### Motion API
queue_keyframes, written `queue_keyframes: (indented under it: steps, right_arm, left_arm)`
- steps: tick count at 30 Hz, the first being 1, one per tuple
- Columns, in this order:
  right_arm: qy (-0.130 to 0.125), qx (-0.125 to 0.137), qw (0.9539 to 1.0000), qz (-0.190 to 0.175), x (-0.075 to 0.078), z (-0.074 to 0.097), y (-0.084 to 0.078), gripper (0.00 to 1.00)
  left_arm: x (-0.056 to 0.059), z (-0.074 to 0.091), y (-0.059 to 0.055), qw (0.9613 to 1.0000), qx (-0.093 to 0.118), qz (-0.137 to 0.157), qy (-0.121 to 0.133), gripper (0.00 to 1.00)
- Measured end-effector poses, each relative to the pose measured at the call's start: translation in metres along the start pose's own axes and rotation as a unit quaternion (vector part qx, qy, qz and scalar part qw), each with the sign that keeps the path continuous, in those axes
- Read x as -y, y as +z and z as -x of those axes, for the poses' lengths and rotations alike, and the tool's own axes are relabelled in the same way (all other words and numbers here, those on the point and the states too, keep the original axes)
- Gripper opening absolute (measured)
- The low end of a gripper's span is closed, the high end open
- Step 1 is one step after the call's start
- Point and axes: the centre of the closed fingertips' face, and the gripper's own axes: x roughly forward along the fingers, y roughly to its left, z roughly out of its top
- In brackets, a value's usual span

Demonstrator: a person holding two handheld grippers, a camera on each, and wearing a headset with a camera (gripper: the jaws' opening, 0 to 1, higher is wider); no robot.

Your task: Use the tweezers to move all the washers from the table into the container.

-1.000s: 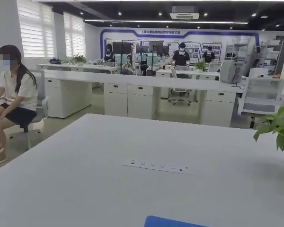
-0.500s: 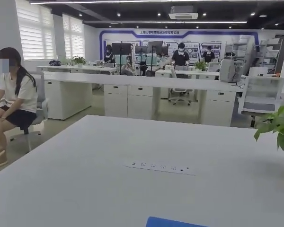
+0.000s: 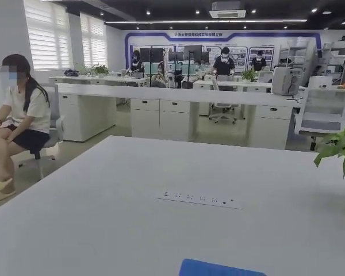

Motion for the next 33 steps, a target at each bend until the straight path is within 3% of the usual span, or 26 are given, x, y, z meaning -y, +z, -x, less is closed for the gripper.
queue_keyframes:
  steps: [9, 15, 19, 20, 21, 22, 25, 26, 29, 30, 31, 33]
  right_arm:
    - [-0.002, -0.029, 0.9995, 0.013, 0.000, 0.000, -0.010, 0.68]
    - [-0.008, -0.040, 0.9991, 0.015, 0.002, 0.002, -0.012, 0.64]
    - [-0.008, -0.043, 0.9990, 0.007, 0.001, 0.003, -0.012, 0.60]
    - [-0.008, -0.043, 0.9990, 0.007, 0.002, 0.003, -0.011, 0.59]
    - [-0.007, -0.043, 0.9990, 0.007, 0.001, 0.003, -0.011, 0.58]
    - [-0.007, -0.042, 0.9991, 0.007, 0.002, 0.004, -0.012, 0.57]
    - [-0.004, -0.043, 0.9990, 0.002, 0.002, 0.004, -0.013, 0.53]
    - [-0.003, -0.045, 0.9990, 0.000, 0.002, 0.004, -0.013, 0.52]
    - [0.000, -0.055, 0.9985, 0.002, 0.001, 0.004, -0.017, 0.50]
    - [0.001, -0.059, 0.9982, 0.004, 0.000, 0.004, -0.018, 0.49]
    - [0.003, -0.061, 0.9981, 0.005, -0.001, 0.004, -0.019, 0.48]
    - [0.006, -0.070, 0.9975, 0.009, 0.000, 0.003, -0.023, 0.45]
  left_arm:
    - [0.004, -0.002, -0.004, 0.9999, -0.012, -0.008, -0.008, 0.84]
    - [0.015, -0.005, -0.027, 0.9955, -0.081, -0.022, -0.045, 0.78]
    - [0.037, -0.007, -0.041, 0.9854, -0.128, -0.035, -0.107, 0.64]
    - [0.047, -0.007, -0.046, 0.9792, -0.146, -0.035, -0.137, 0.57]
    - [0.050, -0.008, -0.050, 0.9752, -0.156, -0.043, -0.151, 0.53]
    - [0.056, -0.008, -0.057, 0.9675, -0.180, -0.050, -0.171, 0.48]
    - [0.065, -0.008, -0.072, 0.9509, -0.224, -0.057, -0.206, 0.37]
    - [0.067, -0.007, -0.082, 0.9403, -0.249, -0.072, -0.220, 0.34]
    - [0.069, -0.007, -0.104, 0.9146, -0.297, -0.120, -0.247, 0.28]
    - [0.069, -0.006, -0.113, 0.9025, -0.318, -0.137, -0.256, 0.27]
    - [0.068, -0.008, -0.117, 0.8965, -0.326, -0.149, -0.261, 0.25]
    - [0.072, -0.008, -0.128, 0.8836, -0.350, -0.146, -0.275, 0.22]
